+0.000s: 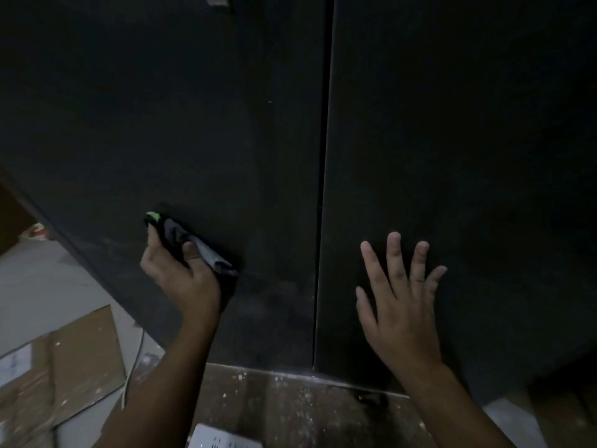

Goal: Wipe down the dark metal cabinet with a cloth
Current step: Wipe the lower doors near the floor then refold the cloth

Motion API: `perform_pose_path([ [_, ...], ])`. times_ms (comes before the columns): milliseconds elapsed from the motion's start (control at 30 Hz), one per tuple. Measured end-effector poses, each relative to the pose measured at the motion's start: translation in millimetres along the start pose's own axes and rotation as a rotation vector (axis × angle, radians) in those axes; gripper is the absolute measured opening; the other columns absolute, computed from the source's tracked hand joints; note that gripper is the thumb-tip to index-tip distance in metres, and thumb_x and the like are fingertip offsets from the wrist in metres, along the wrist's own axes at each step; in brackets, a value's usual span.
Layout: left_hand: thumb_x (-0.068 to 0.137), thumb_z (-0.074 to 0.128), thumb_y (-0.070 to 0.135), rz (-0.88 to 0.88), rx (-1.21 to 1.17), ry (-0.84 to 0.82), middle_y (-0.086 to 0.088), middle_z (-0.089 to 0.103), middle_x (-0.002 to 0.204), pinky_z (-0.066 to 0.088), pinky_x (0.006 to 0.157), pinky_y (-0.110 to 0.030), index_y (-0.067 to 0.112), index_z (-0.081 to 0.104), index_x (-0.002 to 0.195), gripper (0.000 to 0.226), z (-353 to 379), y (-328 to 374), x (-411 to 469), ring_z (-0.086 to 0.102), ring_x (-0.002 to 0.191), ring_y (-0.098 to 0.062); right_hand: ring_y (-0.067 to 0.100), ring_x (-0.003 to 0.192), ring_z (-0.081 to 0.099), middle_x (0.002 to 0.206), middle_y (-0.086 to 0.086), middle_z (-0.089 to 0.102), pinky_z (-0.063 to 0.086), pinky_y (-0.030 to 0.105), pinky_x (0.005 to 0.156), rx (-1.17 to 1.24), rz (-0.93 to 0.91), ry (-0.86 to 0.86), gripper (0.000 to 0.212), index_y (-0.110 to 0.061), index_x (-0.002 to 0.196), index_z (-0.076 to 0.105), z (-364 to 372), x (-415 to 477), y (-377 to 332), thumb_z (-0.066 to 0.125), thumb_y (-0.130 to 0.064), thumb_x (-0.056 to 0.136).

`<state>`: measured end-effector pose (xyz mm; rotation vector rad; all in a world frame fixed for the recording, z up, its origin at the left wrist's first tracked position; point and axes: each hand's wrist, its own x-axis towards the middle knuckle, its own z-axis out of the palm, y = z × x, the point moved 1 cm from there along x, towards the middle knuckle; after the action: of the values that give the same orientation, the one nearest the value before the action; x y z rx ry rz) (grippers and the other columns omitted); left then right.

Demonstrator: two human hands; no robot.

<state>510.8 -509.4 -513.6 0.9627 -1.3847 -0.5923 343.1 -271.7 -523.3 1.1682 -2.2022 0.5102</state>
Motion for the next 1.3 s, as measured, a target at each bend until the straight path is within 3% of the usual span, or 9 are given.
perform_pose_path([
  [67, 0.104, 0.043, 0.022, 0.039, -0.009, 0.007, -0.025, 0.035, 0.135, 0.020, 0.105, -0.006, 0.004, 0.027, 0.153, 0.054, 9, 9, -9, 0.034, 0.124, -0.020, 0.037, 0.152, -0.008, 0.167, 0.005, -0.011, 0.007, 0.071, 0.115, -0.065, 0.002, 0.028, 0.080, -0.028, 0.160, 0.008, 3, 0, 0, 0.057, -0.035, 0.097],
  [167, 0.102, 0.044, 0.029, 0.152, 0.032, -0.045, -0.029, 0.040, 0.125, 0.030, 0.108, -0.028, 0.015, 0.027, 0.150, 0.053, 27, 18, -34, 0.039, 0.117, -0.031, 0.036, 0.152, -0.010, 0.166, 0.004, -0.015, 0.006, 0.070, 0.116, -0.138, -0.009, 0.047, 0.072, -0.031, 0.160, 0.003, 11, 2, 4, 0.043, -0.044, 0.101],
  [367, 0.091, 0.052, 0.019, 0.556, 0.070, -0.423, -0.009, 0.037, 0.120, 0.041, 0.087, -0.036, 0.033, 0.036, 0.144, 0.058, 50, 42, -96, 0.042, 0.101, -0.026, 0.035, 0.151, -0.016, 0.166, 0.004, -0.018, 0.005, 0.075, 0.113, -0.118, -0.022, 0.065, 0.076, -0.031, 0.160, 0.001, 23, 1, 6, 0.048, -0.040, 0.100],
  [533, 0.090, 0.058, 0.022, 0.608, 0.134, -0.567, -0.009, 0.041, 0.119, 0.048, 0.077, -0.040, 0.030, 0.041, 0.141, 0.054, 45, 23, -99, 0.045, 0.096, -0.027, 0.036, 0.150, -0.019, 0.165, 0.005, -0.020, 0.003, 0.076, 0.112, -0.101, -0.024, 0.078, 0.078, -0.028, 0.160, 0.000, 25, 2, 5, 0.050, -0.035, 0.101],
  [633, 0.092, 0.061, 0.036, 0.517, 0.213, -0.769, -0.011, 0.055, 0.111, 0.051, 0.076, -0.047, 0.048, 0.047, 0.127, 0.040, 32, -2, -98, 0.055, 0.090, -0.031, 0.035, 0.149, -0.021, 0.164, 0.005, -0.022, 0.001, 0.075, 0.112, -0.089, -0.026, 0.088, 0.080, -0.028, 0.160, -0.001, 26, 2, 4, 0.052, -0.033, 0.100],
  [800, 0.068, 0.082, 0.019, 0.802, 0.527, -0.916, -0.004, 0.046, 0.119, 0.047, 0.068, -0.040, 0.040, 0.041, 0.141, 0.085, 10, -40, -104, 0.055, 0.088, -0.028, 0.035, 0.148, -0.025, 0.163, 0.004, -0.025, 0.000, 0.075, 0.111, -0.090, -0.020, 0.079, 0.084, -0.028, 0.159, -0.005, 25, 3, 3, 0.055, -0.033, 0.101],
  [1000, 0.078, 0.069, 0.029, 0.965, 0.667, -0.883, -0.004, 0.056, 0.114, 0.041, 0.077, -0.045, 0.047, 0.044, 0.140, 0.069, 7, -35, -89, 0.055, 0.091, -0.029, 0.034, 0.148, -0.025, 0.163, 0.004, -0.026, 0.000, 0.076, 0.110, -0.080, -0.024, 0.080, 0.086, -0.029, 0.159, -0.005, 25, 3, 5, 0.056, -0.034, 0.100],
  [1167, 0.082, 0.060, 0.037, 0.864, 0.618, -0.610, -0.003, 0.063, 0.111, 0.032, 0.082, -0.046, 0.051, 0.057, 0.125, 0.045, -4, -7, -57, 0.055, 0.096, -0.029, 0.036, 0.147, -0.025, 0.163, 0.006, -0.026, -0.004, 0.077, 0.109, -0.076, -0.038, 0.092, 0.089, -0.029, 0.160, 0.000, 20, 6, 0, 0.063, -0.024, 0.096],
  [1300, 0.077, 0.062, 0.041, 0.721, 0.595, -0.441, -0.006, 0.060, 0.117, 0.033, 0.085, -0.047, 0.050, 0.050, 0.130, 0.055, -26, -10, -16, 0.053, 0.099, -0.028, 0.043, 0.142, -0.031, 0.161, 0.008, -0.030, -0.016, 0.075, 0.107, 0.005, -0.050, 0.040, 0.094, -0.041, 0.155, 0.022, 12, 10, -12, 0.068, -0.002, 0.082],
])
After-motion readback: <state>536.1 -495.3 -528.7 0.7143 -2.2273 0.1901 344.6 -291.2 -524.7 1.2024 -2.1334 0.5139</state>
